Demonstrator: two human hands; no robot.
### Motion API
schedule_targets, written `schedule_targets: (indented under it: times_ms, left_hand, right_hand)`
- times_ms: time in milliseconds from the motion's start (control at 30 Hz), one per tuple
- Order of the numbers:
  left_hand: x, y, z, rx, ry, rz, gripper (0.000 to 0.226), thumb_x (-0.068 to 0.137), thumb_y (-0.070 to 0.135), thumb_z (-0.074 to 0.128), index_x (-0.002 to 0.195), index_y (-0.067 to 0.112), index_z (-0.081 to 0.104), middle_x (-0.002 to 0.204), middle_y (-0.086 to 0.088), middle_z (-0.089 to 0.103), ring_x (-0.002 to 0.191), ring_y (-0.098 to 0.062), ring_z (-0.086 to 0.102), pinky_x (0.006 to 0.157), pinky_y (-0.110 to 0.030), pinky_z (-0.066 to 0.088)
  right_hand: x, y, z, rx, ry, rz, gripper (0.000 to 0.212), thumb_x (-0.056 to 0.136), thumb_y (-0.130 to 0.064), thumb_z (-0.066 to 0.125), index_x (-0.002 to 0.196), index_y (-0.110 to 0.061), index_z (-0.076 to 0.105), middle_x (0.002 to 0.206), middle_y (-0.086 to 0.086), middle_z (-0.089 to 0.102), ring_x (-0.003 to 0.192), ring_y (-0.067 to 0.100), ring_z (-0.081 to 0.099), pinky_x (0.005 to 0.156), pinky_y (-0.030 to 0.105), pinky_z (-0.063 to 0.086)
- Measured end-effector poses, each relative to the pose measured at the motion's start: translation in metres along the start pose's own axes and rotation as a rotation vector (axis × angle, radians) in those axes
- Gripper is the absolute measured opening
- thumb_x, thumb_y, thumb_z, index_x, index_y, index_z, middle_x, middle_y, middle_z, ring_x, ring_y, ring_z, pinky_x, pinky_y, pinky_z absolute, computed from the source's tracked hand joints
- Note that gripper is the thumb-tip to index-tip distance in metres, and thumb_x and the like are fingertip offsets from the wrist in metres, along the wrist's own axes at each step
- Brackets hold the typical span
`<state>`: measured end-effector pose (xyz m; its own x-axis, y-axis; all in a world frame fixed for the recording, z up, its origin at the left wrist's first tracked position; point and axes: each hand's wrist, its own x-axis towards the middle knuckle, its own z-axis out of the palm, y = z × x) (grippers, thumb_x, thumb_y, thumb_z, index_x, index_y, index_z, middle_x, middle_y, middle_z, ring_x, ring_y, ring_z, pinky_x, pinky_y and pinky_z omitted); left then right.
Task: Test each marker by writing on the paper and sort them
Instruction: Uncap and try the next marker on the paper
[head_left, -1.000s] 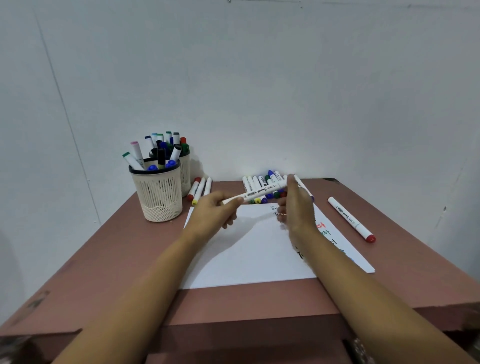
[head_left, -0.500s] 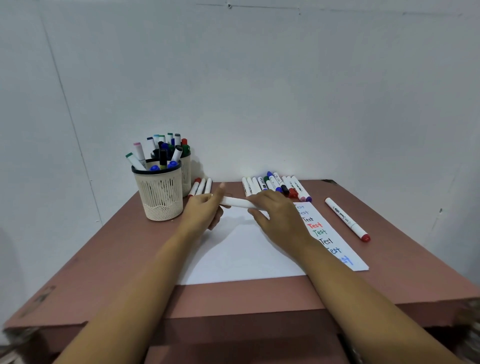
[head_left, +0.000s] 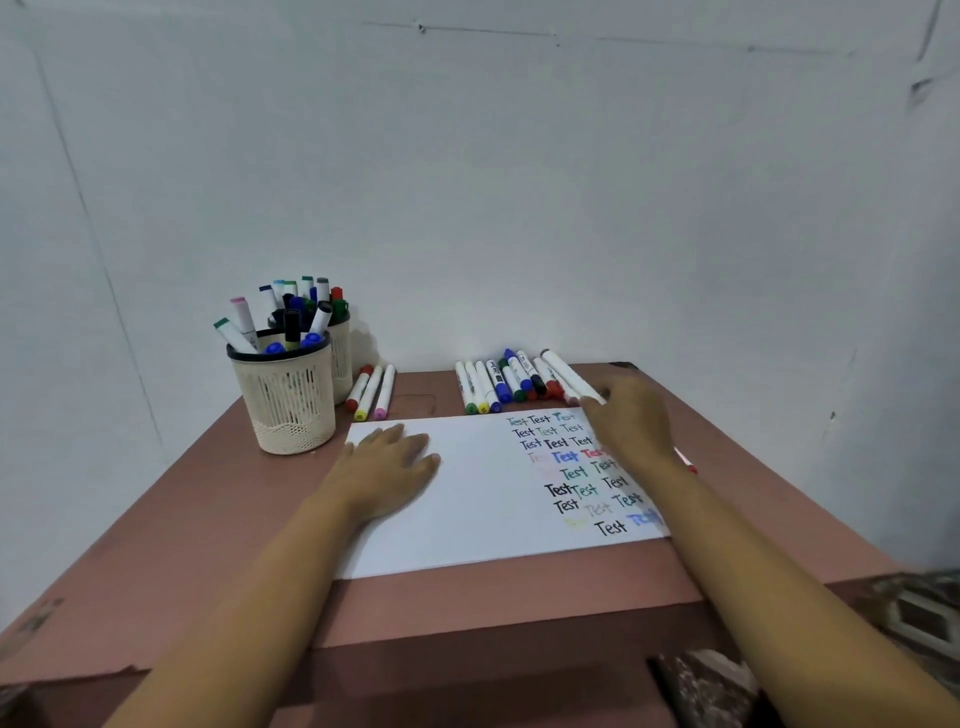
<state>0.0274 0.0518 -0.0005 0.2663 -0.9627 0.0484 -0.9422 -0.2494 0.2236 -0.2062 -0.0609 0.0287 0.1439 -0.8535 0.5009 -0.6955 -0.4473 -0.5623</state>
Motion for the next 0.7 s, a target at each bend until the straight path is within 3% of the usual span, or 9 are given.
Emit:
schedule_targets:
  times_ms: [167,333,567,700]
  left_hand:
    - [-0.002,0.002,-0.002,0.01,0.009,-0.003,0.052,0.098,0.049,0.027,0.147,0.03,0.029,0.157,0.0,0.019,0.145,-0.017,0.013,0.117,-0.045,0.011]
    - [-0.007,0.007,-0.004,0.0,0.016,-0.004,0.048,0.099,0.047,0.029,0.143,0.029,0.035,0.155,0.001,0.024,0.143,-0.017,0.017,0.116,-0.043,0.012]
    - [-0.006,0.007,-0.005,0.009,0.016,-0.006,0.049,0.098,0.048,0.028,0.144,0.03,0.034,0.155,0.002,0.024,0.143,-0.017,0.017,0.116,-0.043,0.013]
    - [-0.005,0.005,-0.004,0.004,0.012,-0.007,0.05,0.098,0.049,0.028,0.144,0.03,0.032,0.156,0.002,0.021,0.144,-0.017,0.016,0.117,-0.044,0.012]
  right_hand:
    - [0.012,0.048,-0.033,-0.073,0.01,0.23,0.02,0.089,-0.015,0.056,0.1,-0.001,0.065,0.095,0.011,0.065,0.076,0.024,0.05,0.063,0.03,0.038]
    - [0.02,0.069,-0.038,-0.111,-0.038,0.404,0.024,0.088,-0.022,0.054,0.087,0.001,0.063,0.076,0.011,0.059,0.06,0.021,0.048,0.051,0.028,0.033]
    - [0.025,0.078,-0.033,-0.136,-0.104,0.455,0.011,0.084,-0.015,0.06,0.084,-0.004,0.056,0.082,0.01,0.058,0.074,0.028,0.053,0.057,0.028,0.036]
    - [0.027,0.079,-0.032,-0.156,-0.107,0.457,0.018,0.082,-0.011,0.06,0.07,-0.009,0.046,0.072,0.006,0.052,0.063,0.021,0.048,0.049,0.027,0.03]
